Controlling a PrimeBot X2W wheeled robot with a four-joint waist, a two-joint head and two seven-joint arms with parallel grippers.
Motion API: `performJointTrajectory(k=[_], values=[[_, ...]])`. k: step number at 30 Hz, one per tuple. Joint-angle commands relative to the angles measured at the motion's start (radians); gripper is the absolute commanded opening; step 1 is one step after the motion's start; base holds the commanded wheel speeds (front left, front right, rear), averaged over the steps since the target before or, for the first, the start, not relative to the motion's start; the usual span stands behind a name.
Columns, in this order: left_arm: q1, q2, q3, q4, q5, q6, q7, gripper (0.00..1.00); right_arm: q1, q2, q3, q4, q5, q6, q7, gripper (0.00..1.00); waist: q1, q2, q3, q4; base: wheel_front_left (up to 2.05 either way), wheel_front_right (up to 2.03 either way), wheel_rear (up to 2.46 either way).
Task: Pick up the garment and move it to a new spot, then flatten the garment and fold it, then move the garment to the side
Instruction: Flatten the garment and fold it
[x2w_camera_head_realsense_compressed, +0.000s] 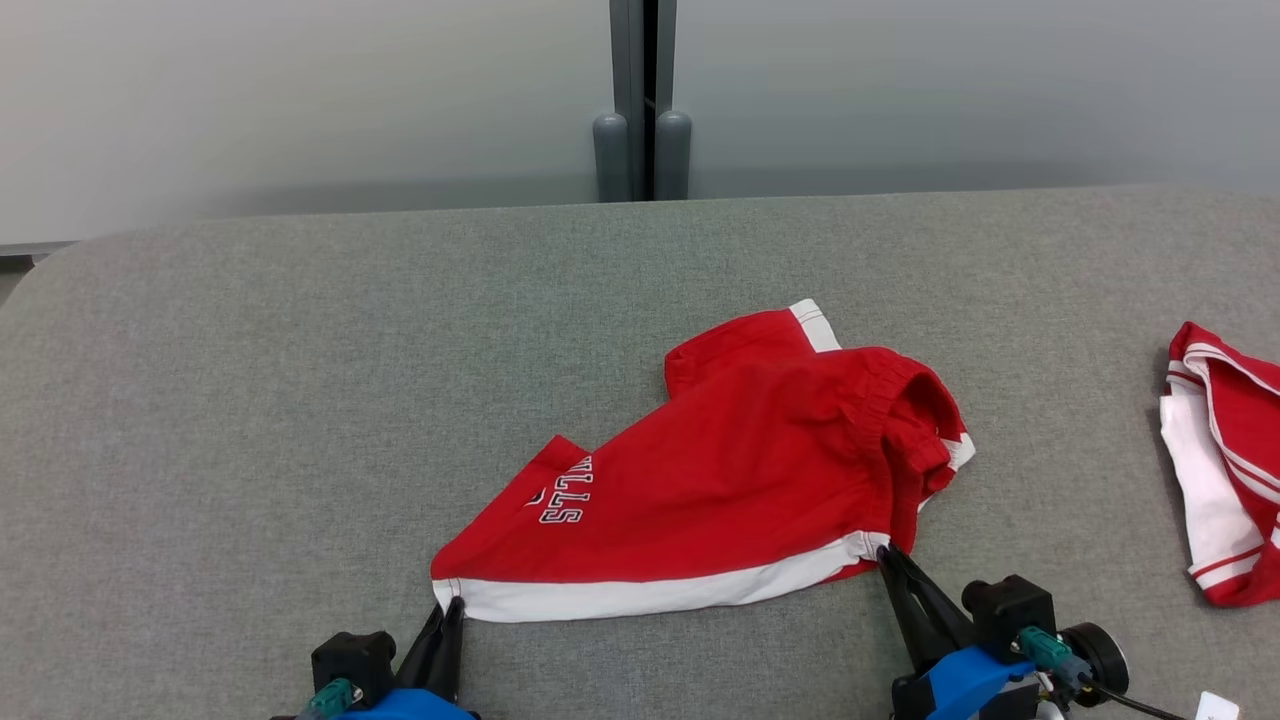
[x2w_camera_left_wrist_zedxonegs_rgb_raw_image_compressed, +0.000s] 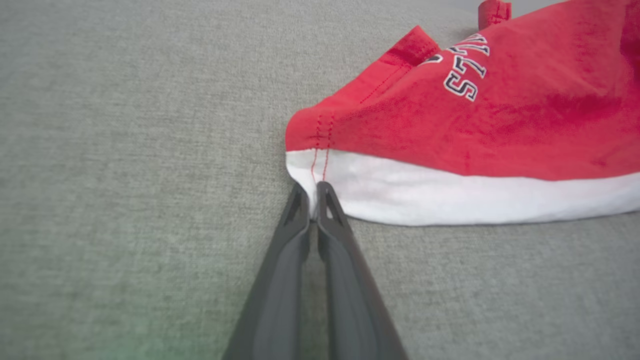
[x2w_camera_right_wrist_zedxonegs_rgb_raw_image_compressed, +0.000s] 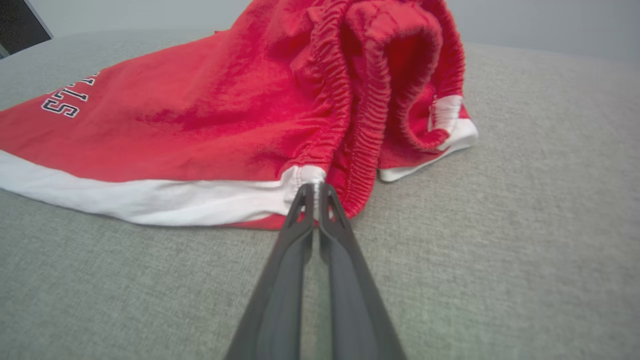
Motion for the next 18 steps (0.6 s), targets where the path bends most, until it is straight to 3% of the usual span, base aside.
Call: performJointTrajectory(k=[1,8,18], values=[[0.005,0.006,0.002,0.009,0.005,0.007,0.009,0.00,-0.024,-0.001,0.003,0.009,-0.007,0.000,-0.003,0.00,0.0000,0.0000,0.005,0.001,0.00,0.00,0.00],[-0.014,0.007,0.009,0.003,0.012,0.006,0.009,0.00,-0.059,-0.001,0.004,0.047,-0.017,0.000,-0.003,0.00,0.0000,0.0000,0.012,0.010,0.00,0.00,0.00],[-0.025,0.004,0.042,-0.174,0.027,0.008,0.004,0.00,-0.034,-0.002,-0.036,-0.105,0.037,0.000,-0.003,0.00,0.0000,0.0000,-0.048,0.016,0.00,0.00,0.00]])
